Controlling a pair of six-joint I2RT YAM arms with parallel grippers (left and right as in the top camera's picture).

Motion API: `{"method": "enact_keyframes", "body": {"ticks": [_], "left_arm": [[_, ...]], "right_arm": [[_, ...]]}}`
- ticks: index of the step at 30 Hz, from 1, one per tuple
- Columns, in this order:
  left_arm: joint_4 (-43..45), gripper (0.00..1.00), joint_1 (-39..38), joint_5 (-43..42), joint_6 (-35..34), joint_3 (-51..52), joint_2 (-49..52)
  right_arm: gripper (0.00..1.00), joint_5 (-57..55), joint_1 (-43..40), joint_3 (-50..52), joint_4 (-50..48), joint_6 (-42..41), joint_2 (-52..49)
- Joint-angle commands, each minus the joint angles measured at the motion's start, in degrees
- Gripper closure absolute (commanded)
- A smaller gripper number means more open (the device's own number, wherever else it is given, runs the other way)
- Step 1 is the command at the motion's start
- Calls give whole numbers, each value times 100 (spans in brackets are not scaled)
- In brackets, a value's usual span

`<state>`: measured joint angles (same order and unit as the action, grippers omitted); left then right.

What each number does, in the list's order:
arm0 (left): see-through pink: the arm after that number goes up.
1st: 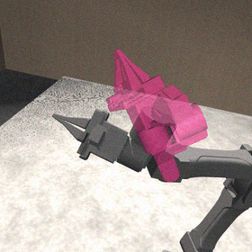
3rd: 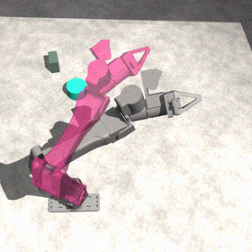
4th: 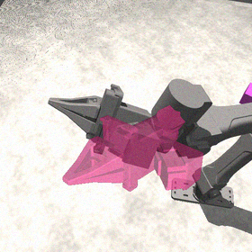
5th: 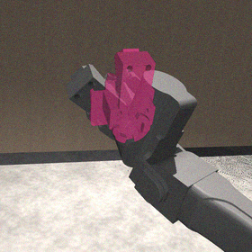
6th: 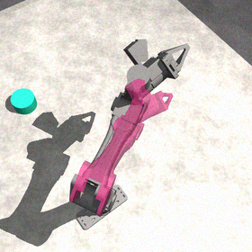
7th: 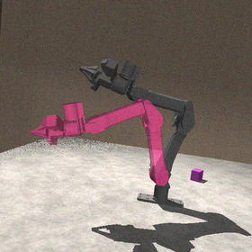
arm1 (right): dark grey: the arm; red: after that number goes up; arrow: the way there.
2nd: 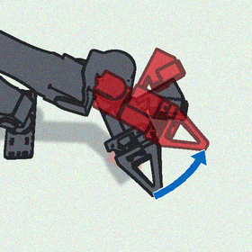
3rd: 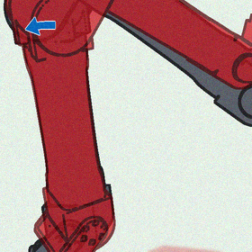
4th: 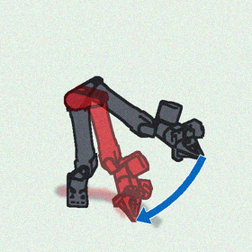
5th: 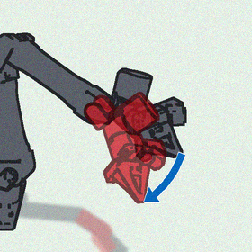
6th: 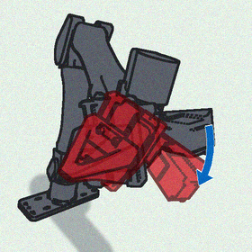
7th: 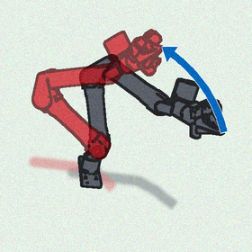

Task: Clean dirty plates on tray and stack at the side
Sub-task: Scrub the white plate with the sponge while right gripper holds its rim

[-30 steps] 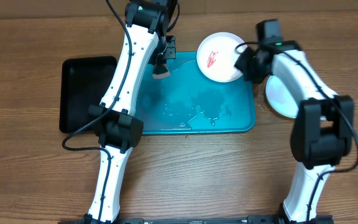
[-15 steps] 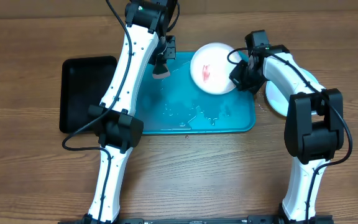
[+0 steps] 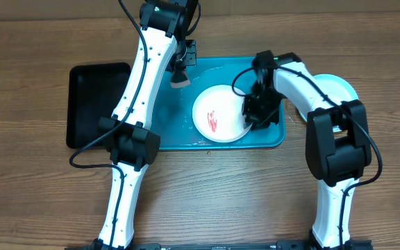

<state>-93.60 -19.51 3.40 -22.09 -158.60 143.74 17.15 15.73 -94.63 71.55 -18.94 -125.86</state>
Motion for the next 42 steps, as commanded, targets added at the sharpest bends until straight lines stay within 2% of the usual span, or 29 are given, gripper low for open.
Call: {"method": "enact_keyframes", "body": {"ticks": [1, 2, 3, 8, 13, 17, 23, 28, 34, 37, 42], "left_arm": [[24, 96, -76, -31, -20, 2, -48], [24, 96, -76, -31, -20, 2, -48], [24, 96, -76, -31, -20, 2, -48], [42, 96, -76, -28, -17, 2, -48], [44, 96, -76, -28, -20, 2, -48], [48, 96, -76, -28, -20, 2, -48], [46, 96, -79, -48, -17, 4, -48], [63, 96, -101, -48, -17, 192, -48], [457, 96, -234, -131, -17, 957, -48], [787, 96, -308, -157, -17, 1394, -48], [1471, 96, -378, -105, -22, 2199, -48]], "right_arm": [[63, -295, -4, -328, -105, 748, 17], [55, -525, -4, -348, -258, 752, 17], [52, -693, -4, -348, -439, 857, 17], [50, -817, -9, -332, -1207, 1502, -118], [55, -811, -7, -326, -1213, 1532, -378], [67, -809, -7, -323, -914, 1506, -428], [96, -365, -9, -326, -922, 999, -428], [96, 365, 17, -323, -1189, 144, -428], [96, 328, 168, -321, -1707, -931, -431], [96, 157, 262, -321, -1843, -1257, -437], [96, 48, 369, -321, -1899, -1248, -505]]}}
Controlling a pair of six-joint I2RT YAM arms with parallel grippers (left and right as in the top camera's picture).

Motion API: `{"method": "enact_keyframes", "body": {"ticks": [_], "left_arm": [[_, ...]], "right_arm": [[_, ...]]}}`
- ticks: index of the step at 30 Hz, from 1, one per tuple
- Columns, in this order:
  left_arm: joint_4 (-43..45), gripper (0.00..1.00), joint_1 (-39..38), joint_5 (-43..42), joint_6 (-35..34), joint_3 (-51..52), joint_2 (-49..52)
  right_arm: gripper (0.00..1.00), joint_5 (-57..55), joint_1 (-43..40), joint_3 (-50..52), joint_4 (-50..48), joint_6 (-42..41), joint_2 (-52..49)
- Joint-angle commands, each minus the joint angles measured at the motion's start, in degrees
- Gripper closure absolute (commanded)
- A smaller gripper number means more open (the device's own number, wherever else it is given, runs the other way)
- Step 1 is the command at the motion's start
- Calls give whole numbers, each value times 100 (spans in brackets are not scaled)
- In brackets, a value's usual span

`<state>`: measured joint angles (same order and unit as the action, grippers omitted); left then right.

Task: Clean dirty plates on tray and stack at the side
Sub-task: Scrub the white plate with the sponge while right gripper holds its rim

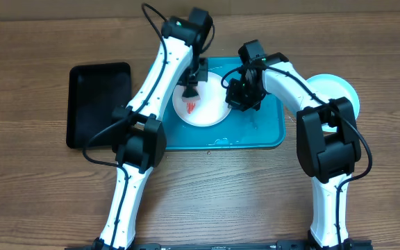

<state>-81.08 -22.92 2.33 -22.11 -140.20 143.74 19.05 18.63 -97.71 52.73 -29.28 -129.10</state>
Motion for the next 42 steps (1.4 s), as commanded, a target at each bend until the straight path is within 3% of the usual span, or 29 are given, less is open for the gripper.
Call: {"method": "enact_keyframes", "body": {"ticks": [1, 6, 11, 13, 18, 21, 23, 28, 35, 39, 42], "left_arm": [[382, 96, -37, 46, -20, 511, -48], [1010, 96, -13, 363, -22, 1351, -48], [909, 96, -2, 260, 103, 1801, -48], [835, 96, 2, -308, 841, 1827, -48], [411, 96, 2, -2734, 3471, 1794, -50], [297, 96, 2, -3077, 3884, 1786, -50], [450, 96, 13, -2822, 3615, 1784, -50], [1102, 96, 85, -354, 1001, 1779, -50], [1027, 96, 74, 2470, -1377, 1779, -50], [765, 96, 70, 2691, -1731, 1779, -50], [728, 96, 70, 2028, -1054, 1779, -50]], "right_arm": [[96, -157, 90, -11, -13, -205, -199], [96, -157, 92, -7, -17, -205, -229], [96, -160, 92, -7, -37, -205, -229], [96, -162, 92, -7, -44, -205, -229], [96, -162, 92, -7, -59, -205, -229], [96, -162, 92, -7, -61, -205, -229], [96, -162, 92, -7, -61, -203, -229], [96, -162, 92, -2, -57, -201, -229], [96, -164, 92, -2, -57, -181, -229], [96, -192, 92, -2, -61, -184, -229], [96, -205, 92, 0, -61, -184, -229]]}}
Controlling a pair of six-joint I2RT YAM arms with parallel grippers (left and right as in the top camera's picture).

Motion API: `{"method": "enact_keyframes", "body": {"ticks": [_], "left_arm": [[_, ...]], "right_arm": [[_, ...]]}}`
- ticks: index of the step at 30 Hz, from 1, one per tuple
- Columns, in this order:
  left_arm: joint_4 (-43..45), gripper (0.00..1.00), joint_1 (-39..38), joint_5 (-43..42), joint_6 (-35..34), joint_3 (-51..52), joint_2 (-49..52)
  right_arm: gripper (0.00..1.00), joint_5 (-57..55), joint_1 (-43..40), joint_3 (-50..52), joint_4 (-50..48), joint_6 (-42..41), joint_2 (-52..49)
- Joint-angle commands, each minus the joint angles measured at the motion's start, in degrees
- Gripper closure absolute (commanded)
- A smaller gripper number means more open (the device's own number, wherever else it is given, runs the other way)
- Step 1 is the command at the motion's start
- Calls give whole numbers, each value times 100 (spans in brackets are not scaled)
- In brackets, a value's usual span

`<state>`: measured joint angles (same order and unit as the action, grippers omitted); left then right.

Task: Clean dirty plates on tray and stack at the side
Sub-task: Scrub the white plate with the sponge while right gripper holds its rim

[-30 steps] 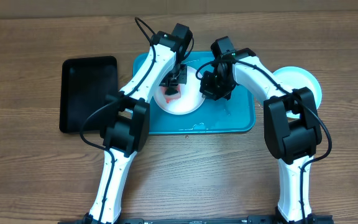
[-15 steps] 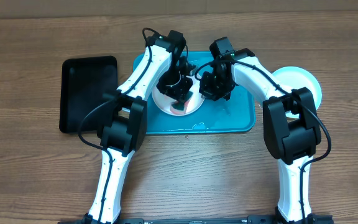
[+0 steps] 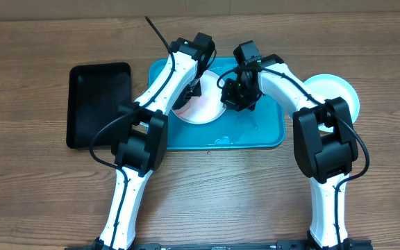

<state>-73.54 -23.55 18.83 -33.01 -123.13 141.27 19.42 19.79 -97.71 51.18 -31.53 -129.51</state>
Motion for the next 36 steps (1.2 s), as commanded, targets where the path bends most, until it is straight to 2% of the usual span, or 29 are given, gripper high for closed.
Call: {"method": "enact_keyframes", "body": {"ticks": [1, 7, 10, 13, 16, 20, 24, 27, 29, 31, 36], "left_arm": [[-11, 96, 133, -81, 531, 72, 197], [7, 96, 136, -3405, 3429, 72, 197], [44, 96, 136, -4594, 4190, 72, 197], [284, 96, 136, -4697, 4116, 72, 197], [702, 96, 140, -4153, 3530, 72, 197], [1152, 96, 142, -2430, 2177, 68, 197], [1075, 96, 144, -498, 872, 17, 197], [826, 96, 144, 240, 365, 17, 197], [621, 96, 142, 87, 417, 17, 197], [365, 96, 142, -439, 765, 17, 197], [-245, 96, 142, -2837, 2365, 17, 197]], "right_arm": [[96, -240, -24, 0, 94, 42, -188], [96, -240, -24, -2, 96, 42, -188], [96, -238, -24, 0, 118, 44, -188], [96, -240, -24, -2, 151, 44, -188], [96, -238, -24, 0, 157, 44, -188], [96, -240, -24, -2, 160, 44, -188], [96, -240, -24, 0, 160, 44, -188], [96, -243, -24, -2, 160, 44, -188], [96, -240, -24, -2, 157, 44, -188], [96, -240, -24, 0, 155, 44, -188], [96, -240, -24, 0, 157, 44, -188]]}}
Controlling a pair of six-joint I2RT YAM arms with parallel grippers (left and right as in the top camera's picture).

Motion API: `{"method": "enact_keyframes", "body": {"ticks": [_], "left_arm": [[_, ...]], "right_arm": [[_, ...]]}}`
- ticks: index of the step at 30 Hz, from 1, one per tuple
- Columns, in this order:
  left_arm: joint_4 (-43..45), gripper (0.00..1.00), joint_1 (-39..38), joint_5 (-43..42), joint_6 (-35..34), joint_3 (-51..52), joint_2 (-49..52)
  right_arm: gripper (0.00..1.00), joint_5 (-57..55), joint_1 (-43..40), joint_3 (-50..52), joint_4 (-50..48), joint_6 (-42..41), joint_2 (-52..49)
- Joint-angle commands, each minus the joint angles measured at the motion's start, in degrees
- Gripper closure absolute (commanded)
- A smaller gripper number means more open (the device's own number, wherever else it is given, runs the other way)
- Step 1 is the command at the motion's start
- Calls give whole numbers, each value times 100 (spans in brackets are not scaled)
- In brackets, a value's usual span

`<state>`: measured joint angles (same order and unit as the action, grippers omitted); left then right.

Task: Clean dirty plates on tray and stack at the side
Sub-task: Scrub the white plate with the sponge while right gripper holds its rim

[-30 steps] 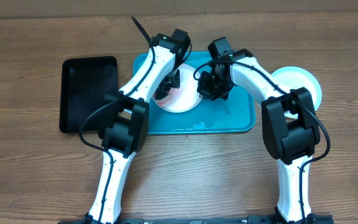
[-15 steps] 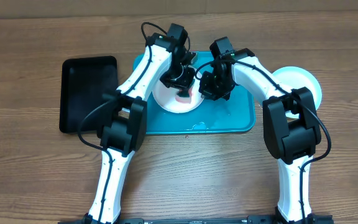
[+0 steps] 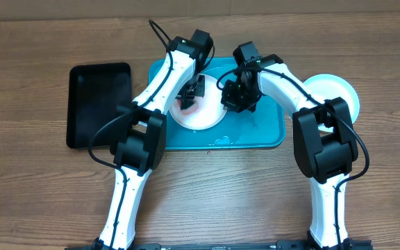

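Note:
A white plate (image 3: 205, 117) lies in the left half of the teal tray (image 3: 266, 132). My left gripper (image 3: 189, 98) is down on the plate's left part, shut on a sponge. A reddish smear shows just under it. At the plate's right rim my right gripper (image 3: 235, 101) appears shut on the edge. The black fingers hide the contact itself.
A black tray (image 3: 97, 104) lies on the table left of the teal one. Off the teal tray's right end sits a white plate (image 3: 339, 90) on the wood. Water glistens on the teal tray's front part (image 3: 222, 142).
My left gripper with the sponge has shifted a little toward the front and left on the plate. The plate and my right arm have stayed where they were.
At first the stained plate lay mid-tray with my right gripper at its right rim and the sponge held above the tray's back left. Then the plate was further left, sponge over the stain. Since then the sponge has stayed on the plate, changing place slightly.

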<state>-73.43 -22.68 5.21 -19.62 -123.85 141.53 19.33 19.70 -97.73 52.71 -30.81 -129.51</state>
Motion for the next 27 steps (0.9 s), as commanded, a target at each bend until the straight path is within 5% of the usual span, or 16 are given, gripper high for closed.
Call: {"method": "enact_keyframes", "body": {"ticks": [1, 4, 7, 13, 19, 23, 27], "left_arm": [[-334, 96, 55, -2116, 1504, 90, 170], [-476, 96, 55, -3556, 2570, 90, 170], [-223, 96, 52, -3777, 2634, 90, 170], [859, 96, 52, -1759, 933, 90, 170], [715, 96, 55, 1626, -1163, 90, 170], [125, 96, 52, 1827, -1384, 90, 170], [-382, 96, 52, 389, -638, 90, 170]], "right_arm": [[96, -232, -15, 2, 2, -28, -188], [96, -232, -15, 2, 2, -28, -188], [96, -232, -15, 2, 4, -28, -188], [96, -234, -15, 2, 4, -28, -188], [96, -236, -15, 2, 9, -26, -188], [96, -236, -15, 2, 0, -28, -188], [96, -236, -15, 2, -9, -28, -188]]}}
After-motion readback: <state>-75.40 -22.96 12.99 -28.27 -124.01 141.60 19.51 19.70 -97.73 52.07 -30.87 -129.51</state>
